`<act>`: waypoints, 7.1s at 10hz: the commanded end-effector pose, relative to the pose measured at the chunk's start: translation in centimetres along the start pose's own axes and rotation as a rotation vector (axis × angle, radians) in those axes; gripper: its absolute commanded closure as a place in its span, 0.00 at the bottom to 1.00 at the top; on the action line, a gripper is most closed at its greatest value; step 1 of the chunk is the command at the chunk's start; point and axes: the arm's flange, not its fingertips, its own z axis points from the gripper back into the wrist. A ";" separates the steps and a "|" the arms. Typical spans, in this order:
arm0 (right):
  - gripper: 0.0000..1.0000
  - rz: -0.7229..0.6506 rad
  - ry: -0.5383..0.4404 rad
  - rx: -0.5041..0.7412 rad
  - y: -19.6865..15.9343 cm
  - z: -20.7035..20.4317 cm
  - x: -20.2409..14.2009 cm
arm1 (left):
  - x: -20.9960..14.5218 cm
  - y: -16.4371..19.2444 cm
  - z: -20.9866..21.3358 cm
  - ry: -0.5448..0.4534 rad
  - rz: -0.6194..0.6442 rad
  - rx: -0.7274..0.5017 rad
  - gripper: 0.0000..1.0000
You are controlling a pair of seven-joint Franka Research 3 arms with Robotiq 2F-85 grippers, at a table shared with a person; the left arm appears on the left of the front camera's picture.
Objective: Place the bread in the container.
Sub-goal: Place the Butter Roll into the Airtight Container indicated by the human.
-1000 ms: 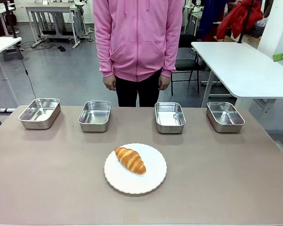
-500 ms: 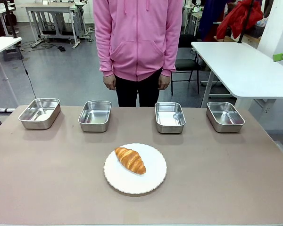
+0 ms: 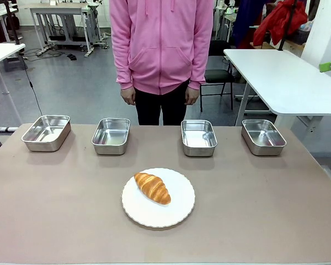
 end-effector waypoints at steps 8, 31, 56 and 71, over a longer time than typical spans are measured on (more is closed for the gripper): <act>0.00 0.002 -0.010 0.006 0.2 -0.1 0.0 | 0.1 -0.1 0.1 -0.002 -0.005 0.000 0.00; 0.00 0.002 -0.010 0.006 0.2 -0.1 0.0 | 0.1 -0.1 0.1 -0.002 -0.005 0.000 0.00; 0.00 0.002 -0.010 0.006 0.2 -0.1 0.0 | 0.1 -0.1 0.1 -0.002 -0.005 0.000 0.00; 0.00 0.002 -0.010 0.006 0.2 -0.1 0.0 | 0.1 -0.1 0.1 -0.002 -0.005 0.000 0.00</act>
